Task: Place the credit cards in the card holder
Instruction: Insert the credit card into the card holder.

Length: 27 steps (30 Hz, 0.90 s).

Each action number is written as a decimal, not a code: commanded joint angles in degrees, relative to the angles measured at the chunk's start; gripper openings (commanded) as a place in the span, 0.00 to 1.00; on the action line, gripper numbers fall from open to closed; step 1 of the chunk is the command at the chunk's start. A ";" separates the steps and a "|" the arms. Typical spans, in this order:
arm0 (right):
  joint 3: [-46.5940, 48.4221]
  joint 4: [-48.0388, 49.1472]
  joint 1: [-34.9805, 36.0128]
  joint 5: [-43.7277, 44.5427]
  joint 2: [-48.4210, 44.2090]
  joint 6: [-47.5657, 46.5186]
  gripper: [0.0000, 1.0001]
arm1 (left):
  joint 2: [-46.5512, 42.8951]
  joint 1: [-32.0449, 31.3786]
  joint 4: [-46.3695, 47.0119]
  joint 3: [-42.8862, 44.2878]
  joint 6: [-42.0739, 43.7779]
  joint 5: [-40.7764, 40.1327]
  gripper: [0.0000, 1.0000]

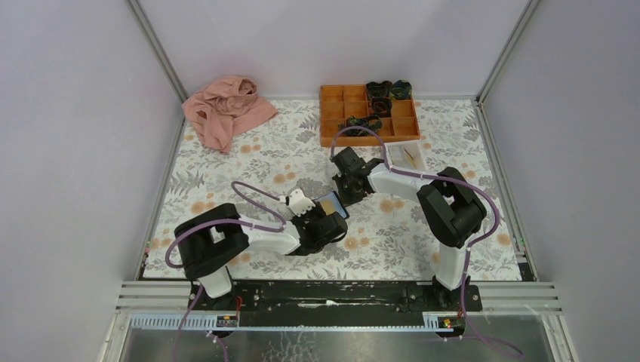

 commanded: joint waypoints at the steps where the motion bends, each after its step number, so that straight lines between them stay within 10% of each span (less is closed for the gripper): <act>1: -3.14 -0.34 1.27 0.88 4.39 0.29 0.00 | 3.37 -0.46 -13.89 -0.98 -2.41 3.55 0.00; 27: -1.60 -0.76 1.28 1.05 6.90 0.15 0.00 | 3.04 -0.47 -26.60 -3.14 -17.42 -1.01 0.00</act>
